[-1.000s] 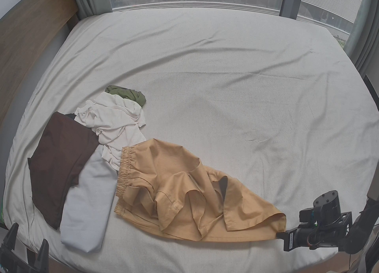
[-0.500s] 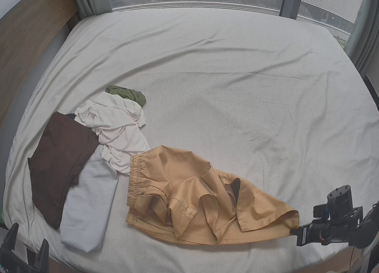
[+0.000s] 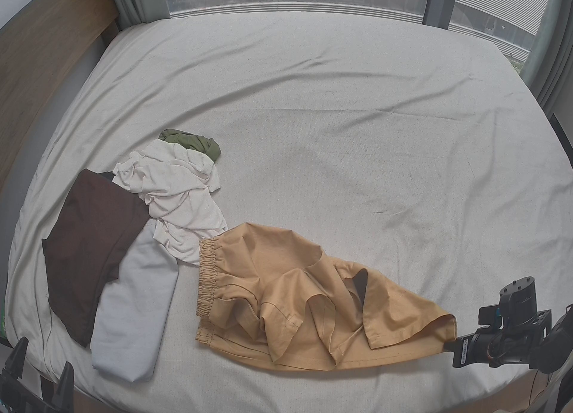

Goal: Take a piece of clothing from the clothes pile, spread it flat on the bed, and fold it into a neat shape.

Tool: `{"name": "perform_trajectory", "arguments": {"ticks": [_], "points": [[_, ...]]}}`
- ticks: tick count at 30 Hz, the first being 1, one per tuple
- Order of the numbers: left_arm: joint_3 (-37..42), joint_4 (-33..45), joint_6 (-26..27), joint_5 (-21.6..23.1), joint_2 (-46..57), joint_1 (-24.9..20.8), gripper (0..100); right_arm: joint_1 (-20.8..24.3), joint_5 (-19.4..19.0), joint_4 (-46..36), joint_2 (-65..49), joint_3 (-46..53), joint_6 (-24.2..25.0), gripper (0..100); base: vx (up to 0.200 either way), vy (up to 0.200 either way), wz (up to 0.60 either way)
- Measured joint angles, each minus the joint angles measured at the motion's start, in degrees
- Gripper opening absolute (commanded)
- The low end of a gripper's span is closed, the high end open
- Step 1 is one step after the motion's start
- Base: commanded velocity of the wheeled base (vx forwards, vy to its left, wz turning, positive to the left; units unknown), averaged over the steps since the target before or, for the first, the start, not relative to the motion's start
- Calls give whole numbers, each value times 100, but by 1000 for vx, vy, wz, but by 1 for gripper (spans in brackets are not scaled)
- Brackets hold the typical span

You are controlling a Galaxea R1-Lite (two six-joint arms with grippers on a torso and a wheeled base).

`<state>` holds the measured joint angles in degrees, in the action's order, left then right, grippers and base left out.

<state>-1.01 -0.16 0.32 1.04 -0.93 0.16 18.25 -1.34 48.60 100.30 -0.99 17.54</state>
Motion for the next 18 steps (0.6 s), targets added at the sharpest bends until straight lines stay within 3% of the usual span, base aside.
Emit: {"name": "perform_trajectory", "arguments": {"ticks": [2,3,18], "points": [[0,0,1,0,0,0,100,5,-2,-9,2,-2,11,0,0,0,0],[0,0,6,0,0,0,100,11,0,-2,2,-2,22,100,0,0,0],[0,0,4,0,0,0,100,73,20,382,-474,0,46,100,0,0,0]]}}
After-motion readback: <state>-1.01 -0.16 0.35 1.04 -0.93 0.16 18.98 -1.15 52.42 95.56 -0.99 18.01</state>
